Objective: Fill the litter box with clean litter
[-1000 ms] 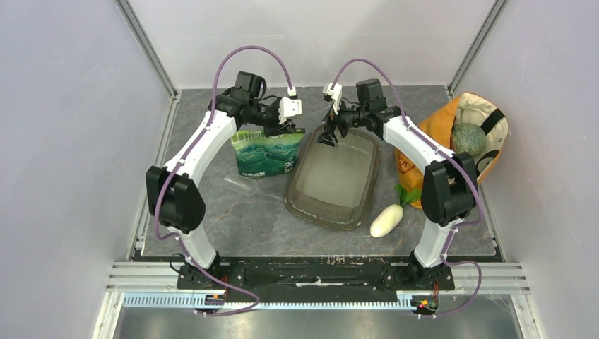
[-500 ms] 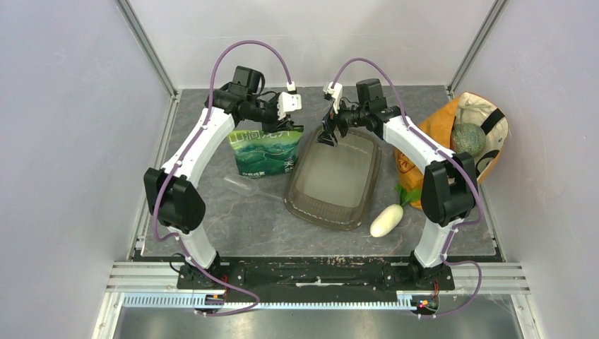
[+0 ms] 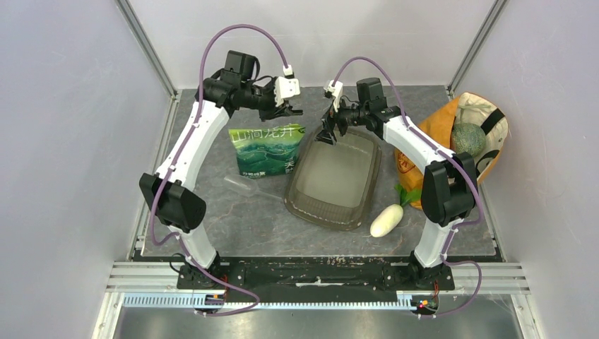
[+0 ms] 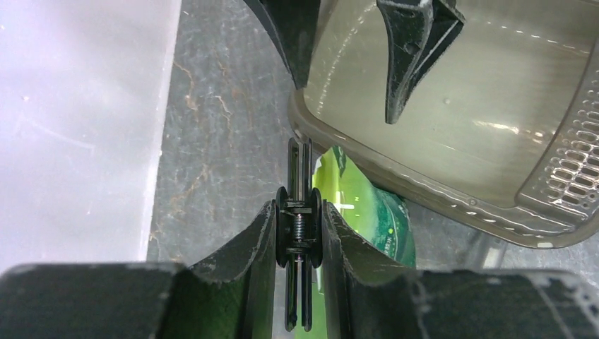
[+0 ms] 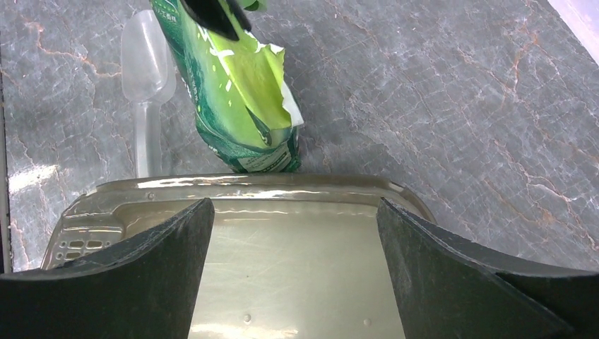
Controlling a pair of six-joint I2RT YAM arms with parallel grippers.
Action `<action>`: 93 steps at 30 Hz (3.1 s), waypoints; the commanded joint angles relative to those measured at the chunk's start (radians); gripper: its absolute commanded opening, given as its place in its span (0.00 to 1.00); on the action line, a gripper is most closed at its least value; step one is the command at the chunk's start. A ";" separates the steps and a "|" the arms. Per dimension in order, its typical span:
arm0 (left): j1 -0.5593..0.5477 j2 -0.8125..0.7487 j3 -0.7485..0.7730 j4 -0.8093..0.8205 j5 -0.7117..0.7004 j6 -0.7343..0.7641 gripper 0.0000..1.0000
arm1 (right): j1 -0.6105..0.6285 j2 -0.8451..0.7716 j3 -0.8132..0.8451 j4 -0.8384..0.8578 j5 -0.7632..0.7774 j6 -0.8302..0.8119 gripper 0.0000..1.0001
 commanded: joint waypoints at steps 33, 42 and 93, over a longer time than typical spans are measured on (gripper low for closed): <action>0.786 -0.604 -1.129 0.562 -0.344 -0.422 0.02 | 0.001 -0.097 0.039 -0.007 0.015 0.133 0.94; 0.791 -0.505 -1.245 0.676 -0.409 -0.329 0.05 | 0.001 -0.100 0.044 -0.040 0.016 0.123 0.94; -0.301 -0.248 -1.007 0.632 -0.274 -0.441 0.41 | -0.157 -0.247 -0.032 -0.364 0.094 0.167 0.93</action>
